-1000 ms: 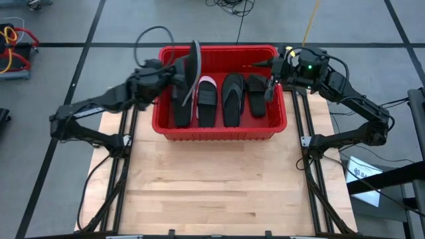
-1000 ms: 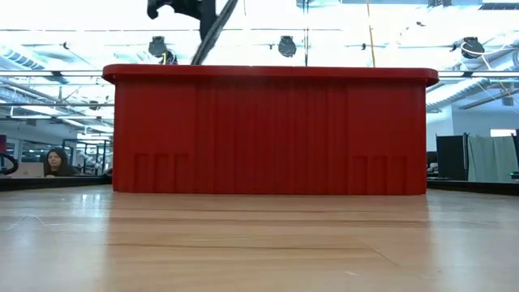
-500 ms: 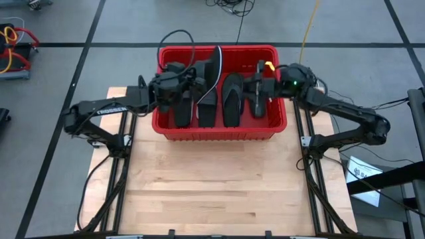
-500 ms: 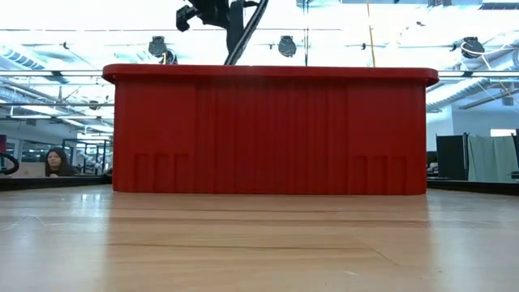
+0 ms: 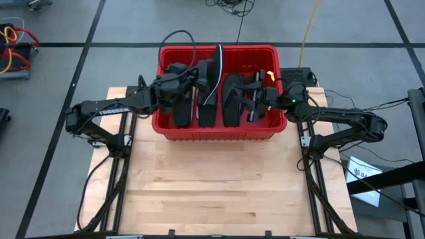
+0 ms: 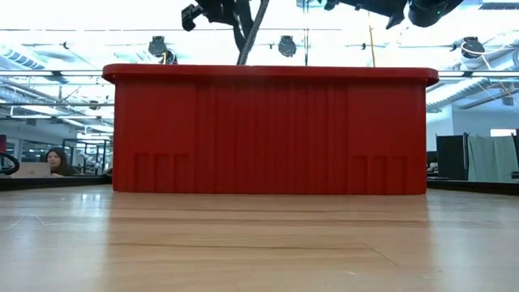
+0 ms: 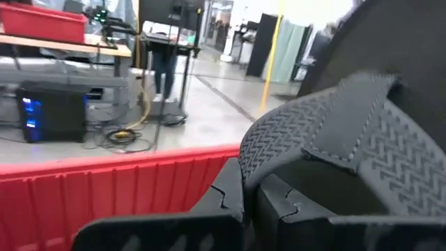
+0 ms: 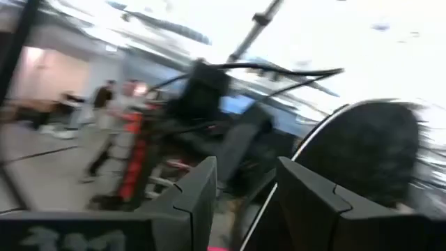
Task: Pick and place slides into bin
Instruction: Put the black flip flop on the slide in the red bin
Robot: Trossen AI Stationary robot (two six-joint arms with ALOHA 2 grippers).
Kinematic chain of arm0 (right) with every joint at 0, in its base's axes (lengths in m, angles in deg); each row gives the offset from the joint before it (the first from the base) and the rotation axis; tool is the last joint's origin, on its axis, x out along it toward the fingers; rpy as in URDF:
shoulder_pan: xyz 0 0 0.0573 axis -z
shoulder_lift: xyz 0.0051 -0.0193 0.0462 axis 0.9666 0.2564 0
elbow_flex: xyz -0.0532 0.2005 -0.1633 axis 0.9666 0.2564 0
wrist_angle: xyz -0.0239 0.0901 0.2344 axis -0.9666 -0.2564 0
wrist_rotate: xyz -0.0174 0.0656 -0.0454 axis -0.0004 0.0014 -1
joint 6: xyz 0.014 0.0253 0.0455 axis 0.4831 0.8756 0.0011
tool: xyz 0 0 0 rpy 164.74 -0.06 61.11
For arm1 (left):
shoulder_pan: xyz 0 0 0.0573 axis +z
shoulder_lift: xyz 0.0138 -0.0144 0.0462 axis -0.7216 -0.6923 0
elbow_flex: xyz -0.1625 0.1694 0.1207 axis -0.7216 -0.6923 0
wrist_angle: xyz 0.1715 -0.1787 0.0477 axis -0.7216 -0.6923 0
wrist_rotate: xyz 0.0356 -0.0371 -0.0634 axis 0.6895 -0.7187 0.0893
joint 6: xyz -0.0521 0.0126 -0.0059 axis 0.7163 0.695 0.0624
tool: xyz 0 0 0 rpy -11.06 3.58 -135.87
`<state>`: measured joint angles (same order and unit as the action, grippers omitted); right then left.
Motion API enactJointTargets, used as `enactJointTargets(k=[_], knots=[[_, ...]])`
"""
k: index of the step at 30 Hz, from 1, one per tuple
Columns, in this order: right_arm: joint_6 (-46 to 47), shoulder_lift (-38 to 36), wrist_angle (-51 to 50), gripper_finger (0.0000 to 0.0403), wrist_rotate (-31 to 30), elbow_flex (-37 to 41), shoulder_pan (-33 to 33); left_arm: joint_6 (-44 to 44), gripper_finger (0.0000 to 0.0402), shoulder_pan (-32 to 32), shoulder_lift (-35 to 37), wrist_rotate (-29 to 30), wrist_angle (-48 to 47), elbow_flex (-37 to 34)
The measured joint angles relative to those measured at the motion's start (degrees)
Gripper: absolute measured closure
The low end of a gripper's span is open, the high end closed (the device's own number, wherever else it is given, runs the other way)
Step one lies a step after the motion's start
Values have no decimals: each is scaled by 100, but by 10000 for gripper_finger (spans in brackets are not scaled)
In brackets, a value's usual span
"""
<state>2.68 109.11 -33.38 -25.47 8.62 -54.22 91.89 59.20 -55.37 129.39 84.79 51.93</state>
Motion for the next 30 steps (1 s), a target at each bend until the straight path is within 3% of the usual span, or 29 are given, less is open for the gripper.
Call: enactJointTargets(k=[9, 24, 30], knots=[[19, -2, 22, 261, -1527, -2, -4, -941, 401, -197, -573, 255, 1203, -5], [902, -2, -12, 261, -1498, -2, -4, -1227, 401, -227, -689, 408, 1536, -4], [1095, -3, -24, 261, -1088, -4, -4, -1239, 401, -226, -685, 413, 1549, -4]])
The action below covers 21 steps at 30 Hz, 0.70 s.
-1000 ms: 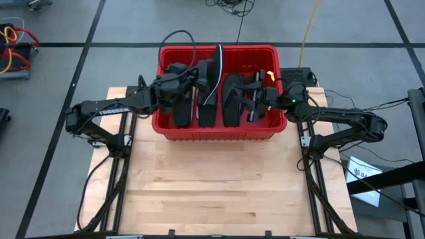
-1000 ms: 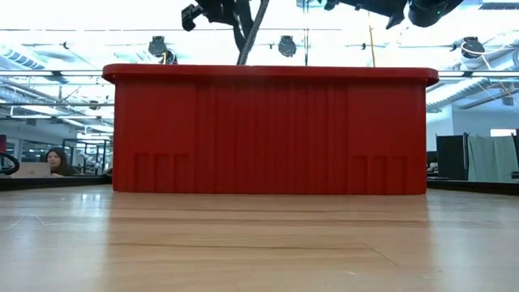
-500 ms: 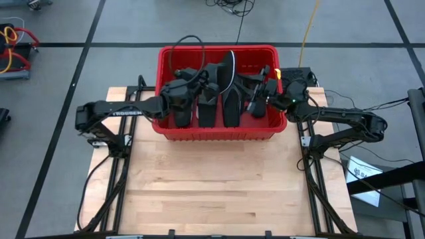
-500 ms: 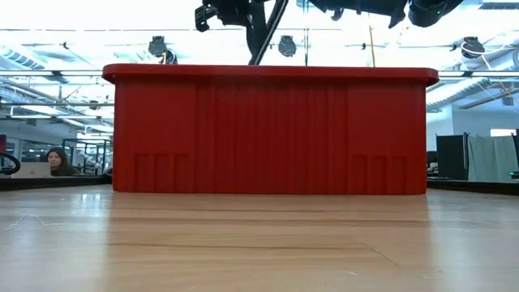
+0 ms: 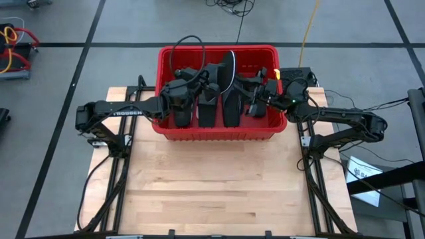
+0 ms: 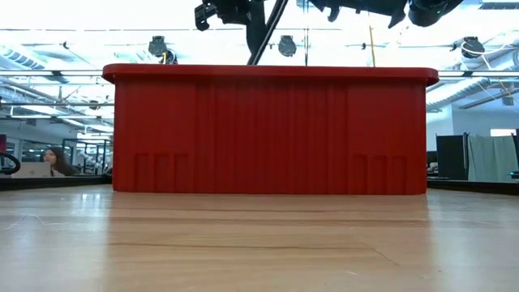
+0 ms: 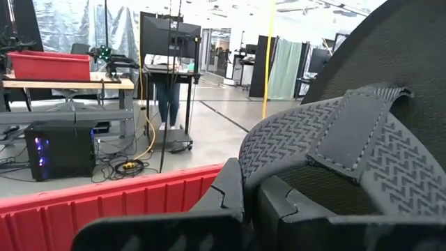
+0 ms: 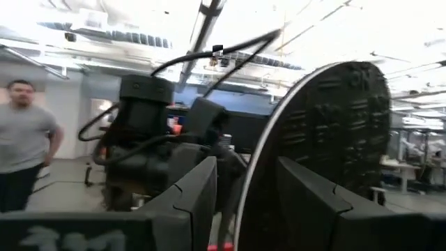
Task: Pick and place slides into bin
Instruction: Put the black flip flop on the slide in the red bin
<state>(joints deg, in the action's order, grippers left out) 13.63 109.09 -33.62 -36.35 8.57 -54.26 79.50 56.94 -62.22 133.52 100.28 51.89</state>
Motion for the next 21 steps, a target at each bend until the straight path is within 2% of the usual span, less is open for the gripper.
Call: enactJointTargets(k=[5, 8, 13, 21], knots=[[64, -2, -20, 261, -427, 0, 5, -21, 401, -67, 0, 0, -1, 0], [222, -2, -31, 261, -381, 0, 0, -185, 401, -91, 0, 5, 0, 0], [569, -2, -134, 261, 61, -2, -8, -254, 401, -89, 0, 145, -2, 0], [374, -4, -151, 261, -164, -2, -91, -302, 401, -175, -40, 136, 23, 0]])
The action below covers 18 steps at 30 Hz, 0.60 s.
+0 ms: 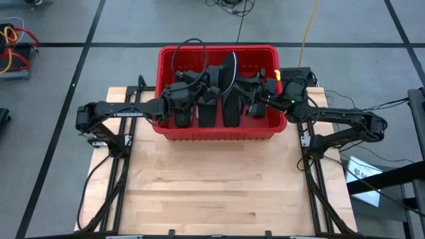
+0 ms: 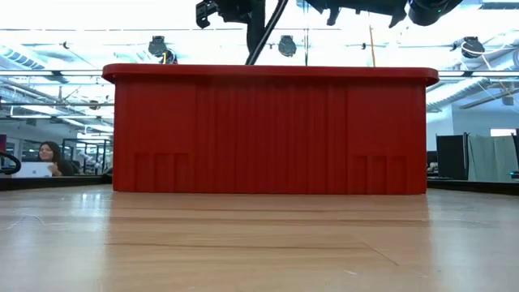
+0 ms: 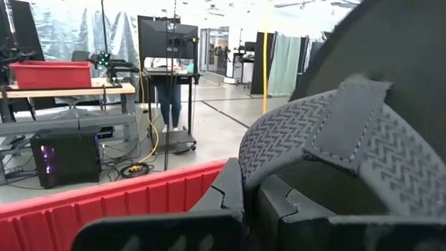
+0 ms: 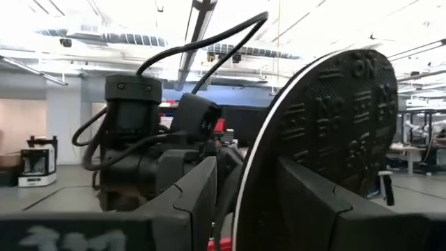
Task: Pick and place slides into bin
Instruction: Put the black flip flop on the slide in the red bin
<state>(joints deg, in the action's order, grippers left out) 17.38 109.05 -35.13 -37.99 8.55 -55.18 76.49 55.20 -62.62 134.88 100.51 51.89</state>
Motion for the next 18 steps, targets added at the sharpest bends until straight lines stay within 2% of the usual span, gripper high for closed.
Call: enactJointTargets(k=[8, 15, 18], knots=[[-39, 0, -37, 261, -585, 0, -22, -183, 401, -176, -61, 10, 38, 2], [-37, -7, -125, 261, -609, 0, -22, -582, 401, -380, -111, 32, 267, 2], [-37, -6, -402, 261, -938, -2, -21, -718, 401, -460, -106, 37, 323, 2]])
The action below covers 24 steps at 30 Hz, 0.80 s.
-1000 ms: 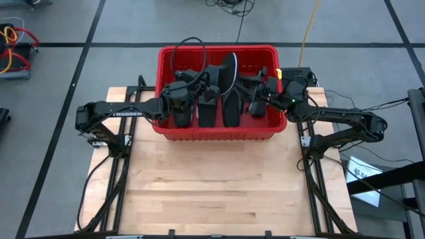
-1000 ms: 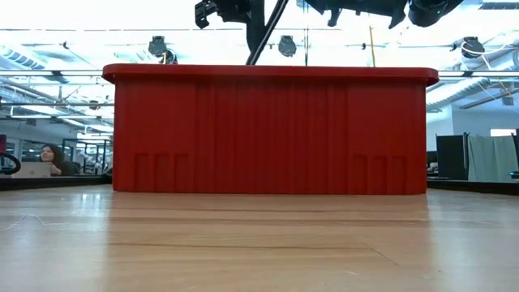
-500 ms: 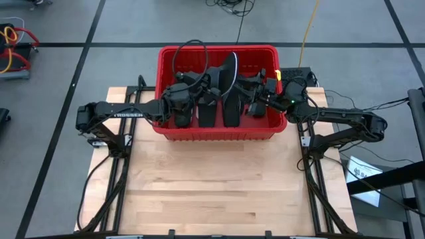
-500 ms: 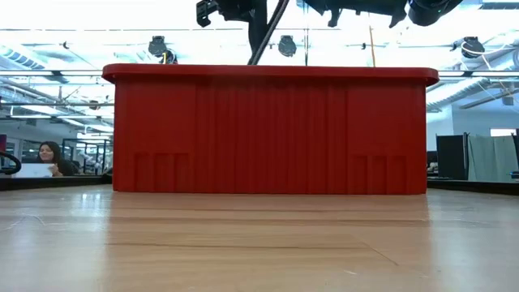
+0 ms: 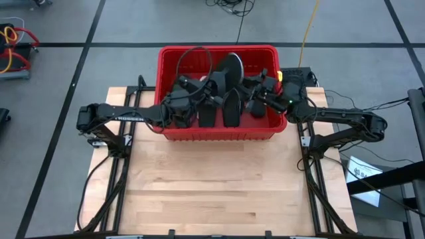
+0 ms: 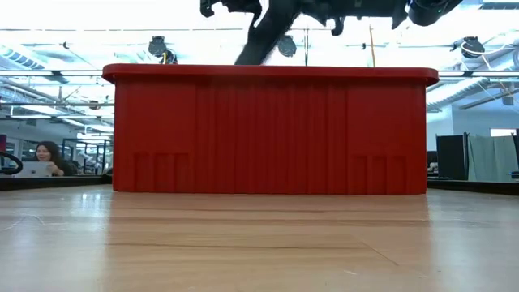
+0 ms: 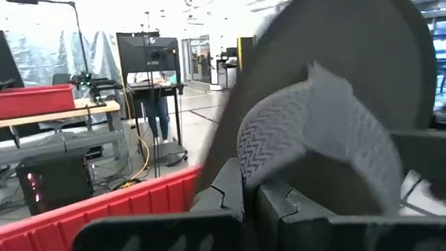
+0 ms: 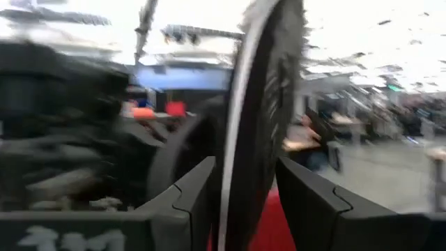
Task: Pick and place slides into bin
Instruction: Put the black flip flop on the slide in the red bin
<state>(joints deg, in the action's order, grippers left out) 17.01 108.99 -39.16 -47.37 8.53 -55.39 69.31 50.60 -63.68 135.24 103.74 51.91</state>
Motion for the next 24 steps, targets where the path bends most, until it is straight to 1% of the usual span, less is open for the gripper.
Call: enactJointTargets(k=[2, 9, 12, 16, 17, 19, 22, 24], knots=[[0, 10, -155, 261, -155, 0, 15, -64, 401, -55, 1, 2, -6, 0], [-123, 8, -201, 263, -96, 0, 65, -123, 401, -151, -1, 18, -41, 0], [-327, 8, -197, 285, -98, 0, 69, -126, 401, -151, -1, 29, -42, 0], [-532, 6, -230, 352, -102, 0, 81, -126, 401, -134, -1, 26, -181, 0], [-556, 6, -271, 360, -101, 0, 83, -126, 401, -119, -1, 27, -241, 0], [-587, -15, -379, 360, -102, 0, 113, -75, 397, -77, -1, 27, -339, 0], [-469, -25, -507, 360, -82, 0, 190, 241, 389, 2, -1, 22, -405, 0], [-393, -25, -566, 360, -69, 0, 256, 333, 382, 54, -1, -84, -495, 0]])
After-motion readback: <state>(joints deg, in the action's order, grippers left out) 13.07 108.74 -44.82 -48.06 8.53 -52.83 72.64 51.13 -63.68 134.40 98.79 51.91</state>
